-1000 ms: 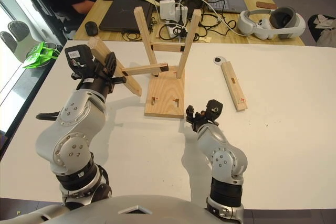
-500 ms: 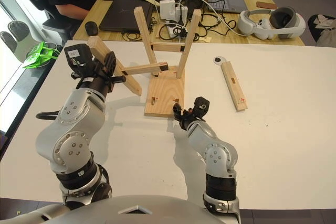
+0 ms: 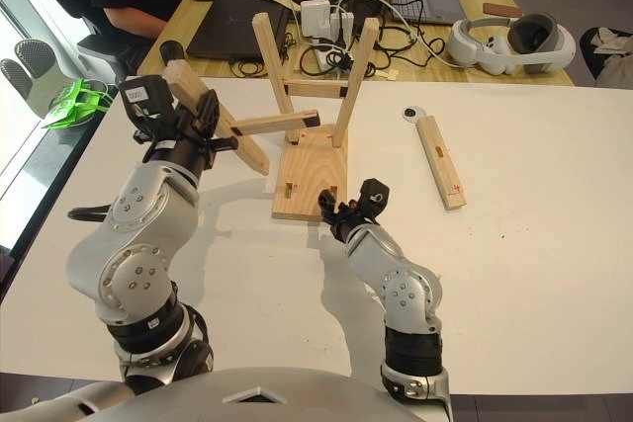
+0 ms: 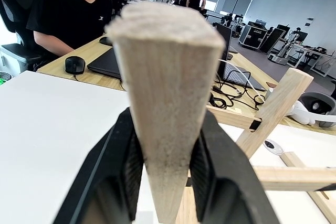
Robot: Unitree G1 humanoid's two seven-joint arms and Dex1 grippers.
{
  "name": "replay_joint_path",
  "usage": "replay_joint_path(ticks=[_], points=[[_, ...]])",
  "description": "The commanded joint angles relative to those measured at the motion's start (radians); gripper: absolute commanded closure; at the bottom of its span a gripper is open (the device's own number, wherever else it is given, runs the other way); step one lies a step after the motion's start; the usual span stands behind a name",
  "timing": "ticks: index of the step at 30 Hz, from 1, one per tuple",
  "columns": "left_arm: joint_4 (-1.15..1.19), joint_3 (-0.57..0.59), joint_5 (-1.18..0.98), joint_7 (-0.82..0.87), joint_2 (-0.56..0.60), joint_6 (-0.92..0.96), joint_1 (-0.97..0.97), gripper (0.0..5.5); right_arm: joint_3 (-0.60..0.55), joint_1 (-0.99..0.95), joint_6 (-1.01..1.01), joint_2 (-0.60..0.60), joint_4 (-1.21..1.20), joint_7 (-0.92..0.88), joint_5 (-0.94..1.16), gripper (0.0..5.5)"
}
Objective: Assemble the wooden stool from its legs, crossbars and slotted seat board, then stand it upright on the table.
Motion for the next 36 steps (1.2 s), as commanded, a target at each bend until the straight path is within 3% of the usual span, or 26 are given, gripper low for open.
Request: replay_joint_path(ticks=[1,36], points=[[0.004,0.004,0.001,-0.002,-0.056,-0.003,-0.004,4.46,0.016,-0.014,-0.018,0.145,0.008,-0.023,0.014,1.71],[0.043,-0.04,0.035,0.021,-0.073,-0.112,0.025,4.46,0.019,-0.042,-0.044,0.079,0.023,-0.017,-0.007,1.71]])
